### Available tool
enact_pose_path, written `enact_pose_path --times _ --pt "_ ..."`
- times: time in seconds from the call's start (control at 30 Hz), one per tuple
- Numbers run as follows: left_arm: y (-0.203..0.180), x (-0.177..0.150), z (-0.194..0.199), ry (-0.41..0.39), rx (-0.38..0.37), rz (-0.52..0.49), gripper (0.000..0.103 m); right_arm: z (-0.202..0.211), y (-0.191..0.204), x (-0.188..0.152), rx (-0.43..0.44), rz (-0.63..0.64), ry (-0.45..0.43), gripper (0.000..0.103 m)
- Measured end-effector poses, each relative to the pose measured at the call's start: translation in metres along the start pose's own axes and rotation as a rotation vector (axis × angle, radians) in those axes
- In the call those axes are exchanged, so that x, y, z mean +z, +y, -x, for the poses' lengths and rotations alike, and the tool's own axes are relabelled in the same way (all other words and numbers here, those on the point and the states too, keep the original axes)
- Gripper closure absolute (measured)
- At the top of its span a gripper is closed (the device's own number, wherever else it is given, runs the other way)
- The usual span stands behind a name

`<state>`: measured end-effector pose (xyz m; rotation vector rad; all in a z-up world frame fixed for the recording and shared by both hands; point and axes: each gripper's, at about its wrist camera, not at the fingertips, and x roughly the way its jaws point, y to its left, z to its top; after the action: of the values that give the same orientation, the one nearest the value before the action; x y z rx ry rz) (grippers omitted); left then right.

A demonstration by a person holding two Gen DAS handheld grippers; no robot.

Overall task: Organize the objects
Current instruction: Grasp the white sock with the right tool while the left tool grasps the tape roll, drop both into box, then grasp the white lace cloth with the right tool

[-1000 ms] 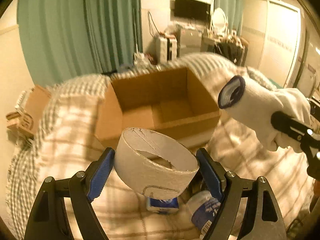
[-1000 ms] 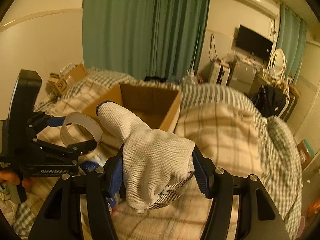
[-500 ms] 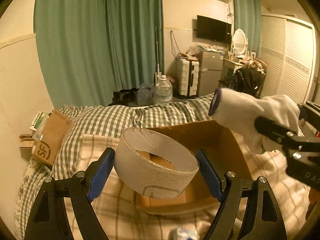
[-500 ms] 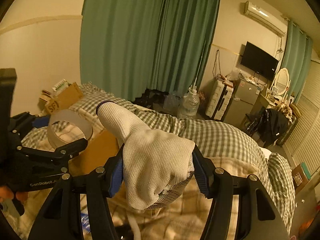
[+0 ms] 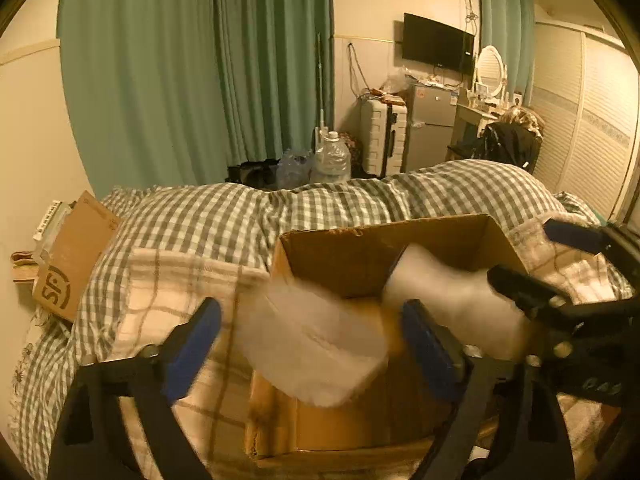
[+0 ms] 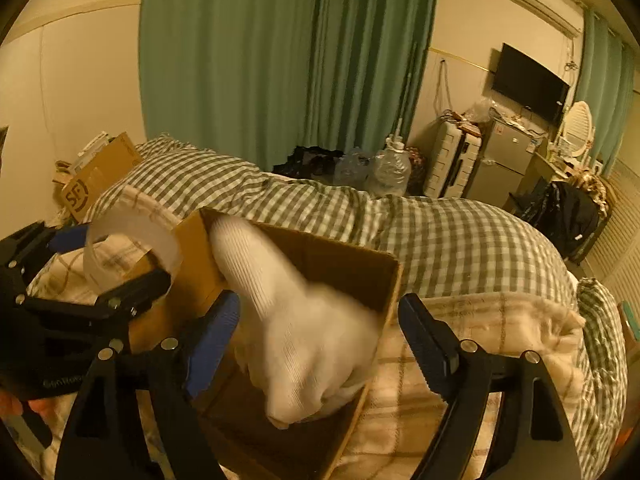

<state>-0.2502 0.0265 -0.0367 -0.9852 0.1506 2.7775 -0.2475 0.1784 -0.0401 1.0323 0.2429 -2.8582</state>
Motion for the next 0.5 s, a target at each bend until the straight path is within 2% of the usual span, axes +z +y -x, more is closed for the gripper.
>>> enact_pose_path --times 0.13,0.3,0.5 --pt "0.002 -0.003 0.016 -0.017 -0.008 0.011 0.0 0.021 -0.003 0.004 -0.027 -0.001 -0.041 0.013" --pt "0.009 -0.013 0.054 -0.036 -0.012 0.047 0.0 0.072 -0.008 0.008 -0.051 -0.021 -0.081 0.012" --pt "0.02 -0.026 0.119 -0.065 0.038 0.058 0.0 0.151 -0.001 0.005 -0.079 0.0 -0.123 0.011"
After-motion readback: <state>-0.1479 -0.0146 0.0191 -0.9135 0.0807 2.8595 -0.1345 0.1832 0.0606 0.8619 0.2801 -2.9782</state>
